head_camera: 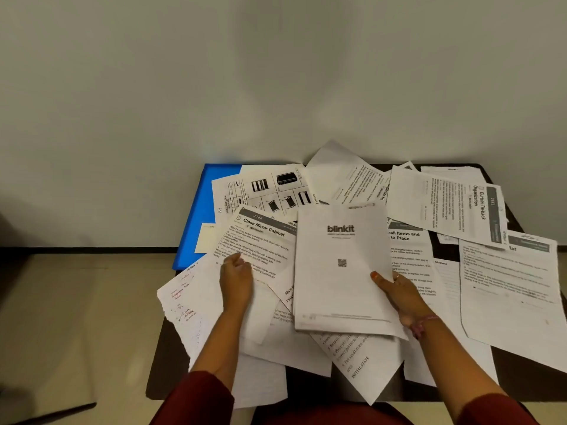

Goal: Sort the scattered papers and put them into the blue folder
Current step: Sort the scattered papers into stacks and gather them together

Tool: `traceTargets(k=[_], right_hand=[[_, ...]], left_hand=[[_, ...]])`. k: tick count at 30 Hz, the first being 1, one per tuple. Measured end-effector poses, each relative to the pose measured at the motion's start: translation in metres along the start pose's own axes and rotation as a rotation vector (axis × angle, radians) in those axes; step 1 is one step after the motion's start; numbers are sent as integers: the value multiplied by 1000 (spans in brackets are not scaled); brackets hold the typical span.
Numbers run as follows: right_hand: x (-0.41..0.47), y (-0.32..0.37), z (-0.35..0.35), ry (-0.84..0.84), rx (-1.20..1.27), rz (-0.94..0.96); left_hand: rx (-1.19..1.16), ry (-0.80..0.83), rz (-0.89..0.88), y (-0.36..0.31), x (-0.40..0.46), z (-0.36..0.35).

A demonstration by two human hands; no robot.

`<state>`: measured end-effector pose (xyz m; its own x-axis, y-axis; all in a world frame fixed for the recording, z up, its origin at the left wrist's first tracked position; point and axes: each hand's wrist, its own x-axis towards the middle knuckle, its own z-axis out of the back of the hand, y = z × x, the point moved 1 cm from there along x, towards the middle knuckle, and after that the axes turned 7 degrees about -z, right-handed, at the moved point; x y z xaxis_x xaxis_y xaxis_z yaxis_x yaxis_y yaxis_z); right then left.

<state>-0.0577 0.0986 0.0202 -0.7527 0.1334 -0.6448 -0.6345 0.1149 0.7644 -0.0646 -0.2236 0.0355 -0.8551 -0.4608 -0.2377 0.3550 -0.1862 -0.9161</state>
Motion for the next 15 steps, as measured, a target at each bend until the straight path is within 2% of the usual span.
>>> traceTargets(k=[4, 10, 15], right_hand=[[8, 3, 21, -143, 120, -35], [8, 2, 23, -197, 180, -42], [7, -1, 18, -198, 196, -71]], left_hand=[[297, -118, -54, 7, 21, 27], [737, -49, 0, 26, 35, 48], [787, 8, 65, 34, 41, 52]])
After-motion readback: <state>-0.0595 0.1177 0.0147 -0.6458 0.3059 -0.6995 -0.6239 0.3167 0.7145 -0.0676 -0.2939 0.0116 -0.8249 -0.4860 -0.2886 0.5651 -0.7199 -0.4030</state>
